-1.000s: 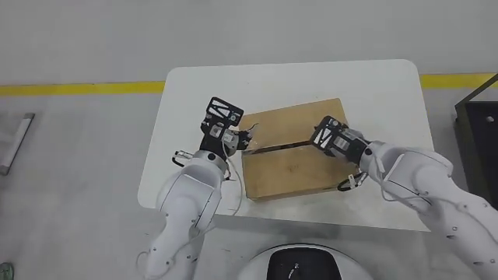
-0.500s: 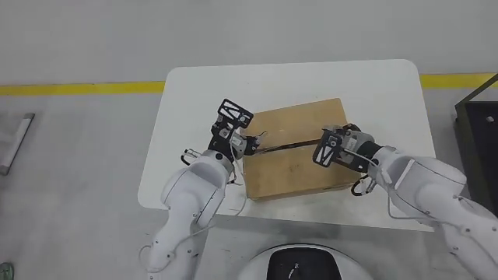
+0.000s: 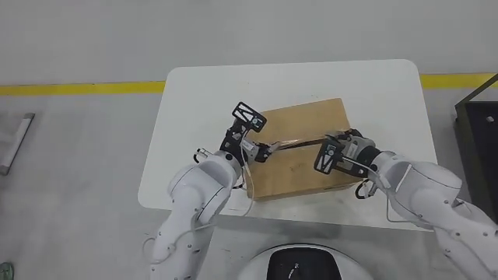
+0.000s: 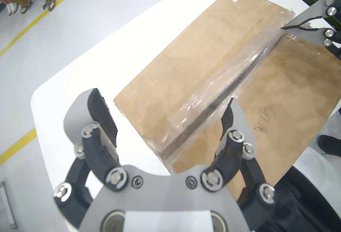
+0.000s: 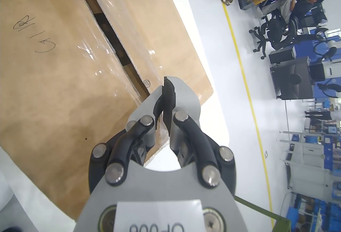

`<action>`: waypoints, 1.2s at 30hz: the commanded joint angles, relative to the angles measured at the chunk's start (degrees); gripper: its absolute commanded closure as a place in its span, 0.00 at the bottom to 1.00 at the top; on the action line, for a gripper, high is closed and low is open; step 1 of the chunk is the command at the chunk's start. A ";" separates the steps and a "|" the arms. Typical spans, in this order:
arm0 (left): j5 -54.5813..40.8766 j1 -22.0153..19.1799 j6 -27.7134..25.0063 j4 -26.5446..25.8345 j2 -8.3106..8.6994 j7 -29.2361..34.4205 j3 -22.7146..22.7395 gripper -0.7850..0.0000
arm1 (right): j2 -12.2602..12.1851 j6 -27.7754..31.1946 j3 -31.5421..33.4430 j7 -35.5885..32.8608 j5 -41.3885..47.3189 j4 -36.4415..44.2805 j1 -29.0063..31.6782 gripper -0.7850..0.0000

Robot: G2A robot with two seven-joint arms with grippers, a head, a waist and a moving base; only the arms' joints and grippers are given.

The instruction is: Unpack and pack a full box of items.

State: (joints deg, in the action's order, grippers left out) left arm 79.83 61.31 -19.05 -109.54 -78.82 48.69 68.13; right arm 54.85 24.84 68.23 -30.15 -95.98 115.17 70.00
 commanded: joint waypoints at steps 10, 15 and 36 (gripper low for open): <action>-2.07 -1.32 -2.84 3.96 0.13 -1.06 -2.00 1.00 | 0.45 0.87 0.15 0.22 -0.57 -1.16 0.19 1.00; -4.24 -2.04 -5.01 5.35 0.20 -0.57 -2.96 1.00 | 0.77 0.97 -0.15 -0.01 -0.49 -1.67 -0.26 1.00; -4.92 -4.37 -5.99 10.45 0.65 0.34 -4.94 1.00 | 1.84 1.57 -0.94 -1.00 -2.07 -3.56 -1.22 0.97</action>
State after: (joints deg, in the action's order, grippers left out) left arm 74.92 57.03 -25.13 -99.29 -78.19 49.02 63.22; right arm 56.65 26.48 67.28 -31.16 -98.03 111.71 68.83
